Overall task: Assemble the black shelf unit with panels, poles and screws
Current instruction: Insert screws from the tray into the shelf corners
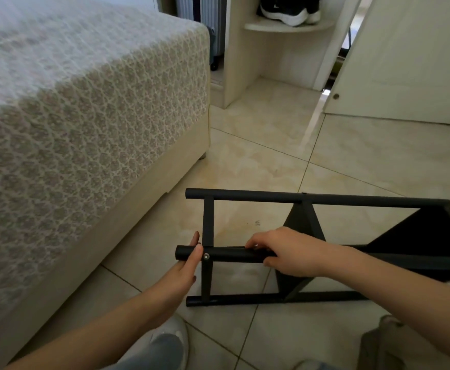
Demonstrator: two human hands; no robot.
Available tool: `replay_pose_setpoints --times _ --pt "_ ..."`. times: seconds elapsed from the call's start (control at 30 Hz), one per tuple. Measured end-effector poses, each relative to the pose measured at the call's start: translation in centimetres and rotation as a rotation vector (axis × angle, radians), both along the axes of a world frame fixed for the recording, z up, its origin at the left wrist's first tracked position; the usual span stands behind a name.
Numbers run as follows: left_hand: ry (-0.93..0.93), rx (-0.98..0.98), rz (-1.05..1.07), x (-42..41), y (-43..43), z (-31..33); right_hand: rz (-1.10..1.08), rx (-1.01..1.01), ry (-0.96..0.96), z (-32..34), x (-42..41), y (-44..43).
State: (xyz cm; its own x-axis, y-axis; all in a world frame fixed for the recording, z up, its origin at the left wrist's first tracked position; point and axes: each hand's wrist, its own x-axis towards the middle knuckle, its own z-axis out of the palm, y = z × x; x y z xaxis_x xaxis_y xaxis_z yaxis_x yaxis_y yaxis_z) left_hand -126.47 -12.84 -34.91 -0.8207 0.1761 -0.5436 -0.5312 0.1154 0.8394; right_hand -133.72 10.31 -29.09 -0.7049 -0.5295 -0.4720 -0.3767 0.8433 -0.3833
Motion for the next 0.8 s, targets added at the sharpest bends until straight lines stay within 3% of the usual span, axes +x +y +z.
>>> replay_pose_setpoints --times 0.33,0.6,0.8 --pt "0.166 0.020 -0.054 -4.8 0.0 5.1 -0.045 -0.023 0.190 4.6 -1.8 1.3" --pt "0.298 0.227 0.127 -11.6 3.1 12.3 -0.162 -0.138 0.324 9.9 -4.6 2.0" --pt "0.424 0.260 0.208 -14.9 4.6 17.6 -0.223 -0.206 0.360 14.2 -6.6 1.8"
